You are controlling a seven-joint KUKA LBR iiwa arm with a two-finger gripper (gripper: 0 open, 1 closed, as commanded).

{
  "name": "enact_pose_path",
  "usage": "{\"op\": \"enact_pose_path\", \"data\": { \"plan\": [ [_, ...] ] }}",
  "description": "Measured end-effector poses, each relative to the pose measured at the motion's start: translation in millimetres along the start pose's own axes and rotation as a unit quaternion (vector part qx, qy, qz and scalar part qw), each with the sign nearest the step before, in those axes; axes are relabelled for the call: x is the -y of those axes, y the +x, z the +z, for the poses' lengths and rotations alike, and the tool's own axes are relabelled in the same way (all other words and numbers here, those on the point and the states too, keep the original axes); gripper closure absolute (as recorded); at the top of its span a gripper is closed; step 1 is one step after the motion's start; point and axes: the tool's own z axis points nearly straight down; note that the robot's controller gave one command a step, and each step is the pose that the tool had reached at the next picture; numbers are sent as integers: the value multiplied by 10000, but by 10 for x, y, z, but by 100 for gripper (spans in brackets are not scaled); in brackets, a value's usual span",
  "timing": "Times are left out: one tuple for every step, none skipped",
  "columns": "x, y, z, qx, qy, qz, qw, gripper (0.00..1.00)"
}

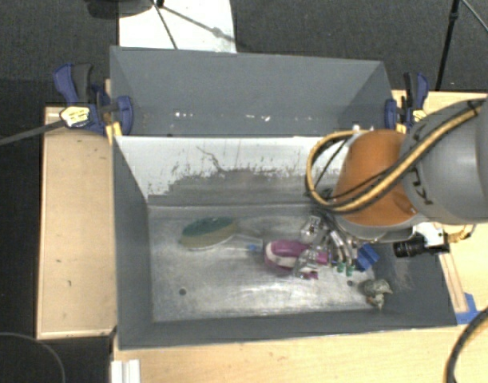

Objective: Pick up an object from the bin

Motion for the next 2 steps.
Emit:
{"op": "enact_pose_path", "data": {
  "plan": [
    [-2, -6, -138, 5, -2, -13, 10000, 100],
    [-10, -27, -1015, 22, -8, -44, 10000, 100]
  ]
}}
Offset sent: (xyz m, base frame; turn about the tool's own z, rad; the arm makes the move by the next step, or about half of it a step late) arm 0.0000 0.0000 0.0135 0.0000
